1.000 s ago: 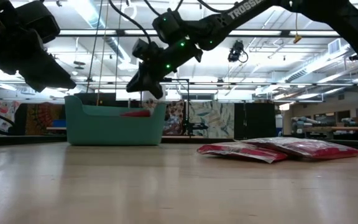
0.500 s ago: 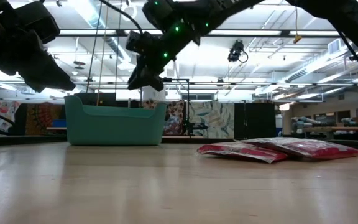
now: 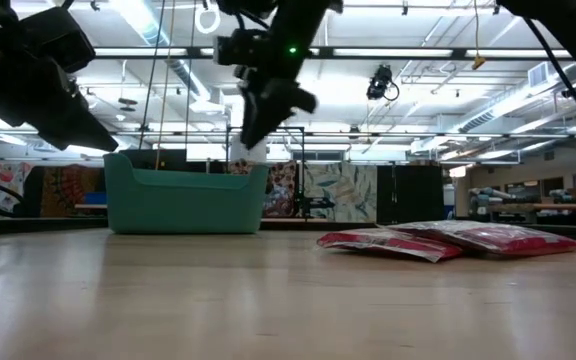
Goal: Sort popcorn bags into baskets
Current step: Put the popcorn bag into the green bin
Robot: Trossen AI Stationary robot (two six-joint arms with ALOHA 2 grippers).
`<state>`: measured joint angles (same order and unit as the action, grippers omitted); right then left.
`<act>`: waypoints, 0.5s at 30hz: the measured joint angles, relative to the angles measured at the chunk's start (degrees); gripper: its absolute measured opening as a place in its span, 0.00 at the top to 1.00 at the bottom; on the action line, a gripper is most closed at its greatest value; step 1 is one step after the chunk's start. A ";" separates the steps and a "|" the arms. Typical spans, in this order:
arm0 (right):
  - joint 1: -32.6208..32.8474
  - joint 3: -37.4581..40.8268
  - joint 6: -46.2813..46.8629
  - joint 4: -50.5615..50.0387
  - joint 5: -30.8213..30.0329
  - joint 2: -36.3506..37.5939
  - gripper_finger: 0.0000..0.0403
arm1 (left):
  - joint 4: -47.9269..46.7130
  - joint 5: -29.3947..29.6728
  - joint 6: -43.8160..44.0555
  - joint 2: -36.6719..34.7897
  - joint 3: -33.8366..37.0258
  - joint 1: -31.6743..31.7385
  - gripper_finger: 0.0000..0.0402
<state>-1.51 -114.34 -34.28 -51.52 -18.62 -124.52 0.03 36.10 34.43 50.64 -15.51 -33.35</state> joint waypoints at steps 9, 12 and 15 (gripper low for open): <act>1.19 2.29 18.59 -17.91 9.12 0.03 0.67 | 0.07 1.18 -4.15 -0.01 0.00 0.00 0.70; 1.29 5.35 22.26 -19.60 11.87 0.09 0.67 | 0.11 2.33 -5.24 -0.01 0.00 0.00 0.70; 1.71 8.74 24.45 -20.72 12.53 0.10 0.67 | 0.14 2.68 -5.71 -0.01 0.00 0.00 0.70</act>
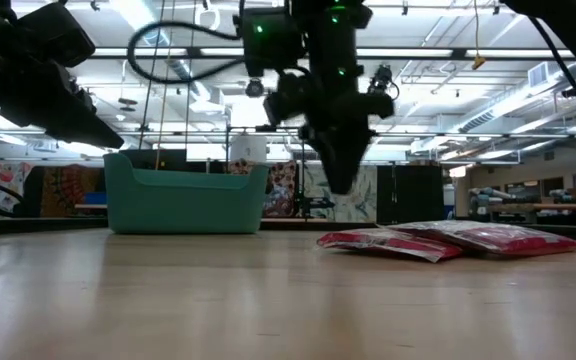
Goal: Sort popcorn bags into baskets
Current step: Put the popcorn bag into the green bin
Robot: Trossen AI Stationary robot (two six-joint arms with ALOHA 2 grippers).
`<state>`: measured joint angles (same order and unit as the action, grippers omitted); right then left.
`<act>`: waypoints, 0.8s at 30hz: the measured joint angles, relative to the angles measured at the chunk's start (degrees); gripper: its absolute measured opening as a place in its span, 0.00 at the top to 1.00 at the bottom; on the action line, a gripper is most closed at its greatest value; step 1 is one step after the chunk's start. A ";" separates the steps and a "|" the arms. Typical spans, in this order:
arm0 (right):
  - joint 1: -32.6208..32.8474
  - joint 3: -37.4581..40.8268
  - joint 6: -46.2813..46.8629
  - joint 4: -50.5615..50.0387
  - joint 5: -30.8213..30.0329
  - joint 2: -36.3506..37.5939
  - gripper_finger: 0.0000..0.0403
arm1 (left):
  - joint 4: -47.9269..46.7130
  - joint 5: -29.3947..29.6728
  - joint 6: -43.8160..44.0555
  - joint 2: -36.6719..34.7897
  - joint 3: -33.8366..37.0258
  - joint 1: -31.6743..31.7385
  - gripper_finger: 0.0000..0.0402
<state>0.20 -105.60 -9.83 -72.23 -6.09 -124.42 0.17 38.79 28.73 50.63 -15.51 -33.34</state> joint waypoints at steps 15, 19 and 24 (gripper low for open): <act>3.34 10.72 7.93 -1.99 1.20 -0.02 0.67 | 0.76 2.32 -5.38 0.00 0.00 0.17 0.70; 3.78 11.69 9.11 -3.11 1.29 -0.02 0.67 | 0.76 2.32 -5.11 0.00 0.00 0.17 0.70; 3.77 13.86 8.06 2.29 1.29 0.12 0.67 | 1.51 2.32 -4.96 0.00 0.00 0.17 0.70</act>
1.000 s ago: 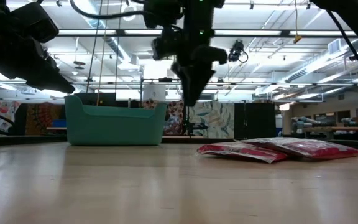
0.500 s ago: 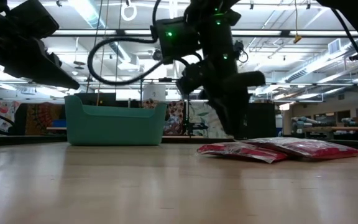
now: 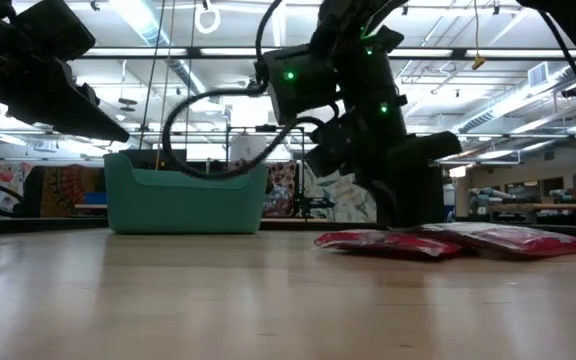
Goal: Sort popcorn bags into baskets
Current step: Put the popcorn bag into the green bin
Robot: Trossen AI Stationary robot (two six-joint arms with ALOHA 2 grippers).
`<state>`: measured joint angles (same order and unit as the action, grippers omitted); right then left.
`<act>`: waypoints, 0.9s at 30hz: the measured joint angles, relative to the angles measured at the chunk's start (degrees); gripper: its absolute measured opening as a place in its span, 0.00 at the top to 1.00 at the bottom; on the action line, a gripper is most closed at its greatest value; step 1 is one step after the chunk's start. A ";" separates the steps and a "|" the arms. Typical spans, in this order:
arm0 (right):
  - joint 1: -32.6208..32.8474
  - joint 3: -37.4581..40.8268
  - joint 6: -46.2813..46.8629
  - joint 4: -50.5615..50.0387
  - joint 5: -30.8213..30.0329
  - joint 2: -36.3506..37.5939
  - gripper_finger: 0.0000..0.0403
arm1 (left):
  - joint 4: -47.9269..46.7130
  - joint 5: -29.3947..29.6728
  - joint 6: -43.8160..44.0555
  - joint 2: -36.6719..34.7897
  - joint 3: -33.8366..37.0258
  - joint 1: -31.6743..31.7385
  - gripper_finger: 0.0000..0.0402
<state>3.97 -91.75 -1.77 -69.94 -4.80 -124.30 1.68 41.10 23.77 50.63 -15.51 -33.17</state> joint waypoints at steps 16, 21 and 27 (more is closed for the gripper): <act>-2.16 -4.89 -8.27 34.54 -16.48 -0.51 0.67 | 1.37 0.00 -0.44 0.02 0.00 0.00 0.70; -0.80 -7.41 -17.83 31.36 -15.97 -0.33 0.67 | 1.48 0.34 -0.42 0.02 0.00 0.00 0.70; 0.65 -4.93 -25.57 25.20 -13.96 -0.32 0.67 | 5.88 5.90 0.95 1.33 -0.02 0.44 0.70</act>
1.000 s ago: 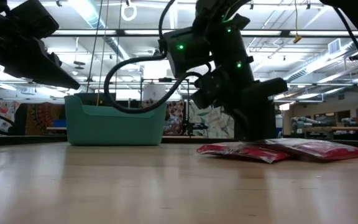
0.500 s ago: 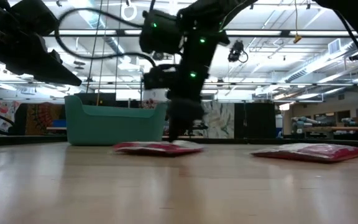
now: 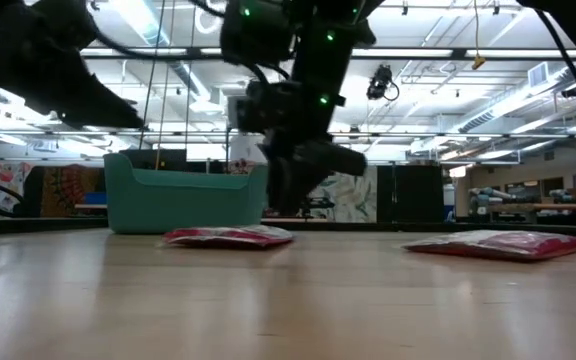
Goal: Sort popcorn bags into baskets
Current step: Put the popcorn bag into the green bin
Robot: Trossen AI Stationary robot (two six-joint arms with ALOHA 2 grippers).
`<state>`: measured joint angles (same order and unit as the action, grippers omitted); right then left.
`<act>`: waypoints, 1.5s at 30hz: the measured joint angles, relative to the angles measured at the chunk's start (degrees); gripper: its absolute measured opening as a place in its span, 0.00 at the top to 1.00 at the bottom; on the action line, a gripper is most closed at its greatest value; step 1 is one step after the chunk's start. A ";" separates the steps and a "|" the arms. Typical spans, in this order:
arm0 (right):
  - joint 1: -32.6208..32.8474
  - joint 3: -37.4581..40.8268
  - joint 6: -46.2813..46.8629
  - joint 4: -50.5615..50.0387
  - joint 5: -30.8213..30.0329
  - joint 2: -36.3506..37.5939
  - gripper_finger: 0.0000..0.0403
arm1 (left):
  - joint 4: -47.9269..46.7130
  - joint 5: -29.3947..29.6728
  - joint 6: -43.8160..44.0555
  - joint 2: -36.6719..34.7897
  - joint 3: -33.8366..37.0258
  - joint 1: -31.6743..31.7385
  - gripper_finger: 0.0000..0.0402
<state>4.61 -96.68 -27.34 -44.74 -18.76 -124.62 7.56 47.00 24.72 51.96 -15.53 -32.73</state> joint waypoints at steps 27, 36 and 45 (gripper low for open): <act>4.64 21.71 -3.11 16.72 -10.22 10.17 0.64 | 31.58 -6.82 4.62 34.00 -0.04 15.49 0.70; 4.35 26.38 -10.35 30.00 -5.75 10.51 0.64 | 35.39 -10.50 3.19 43.72 -3.38 19.30 0.70; 3.55 26.46 -10.36 30.46 -5.32 10.46 0.64 | 32.10 -11.67 0.49 51.10 -9.04 20.00 0.70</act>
<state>8.16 -70.22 -37.70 -14.28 -24.08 -114.16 39.66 35.33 25.21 103.05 -24.57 -12.73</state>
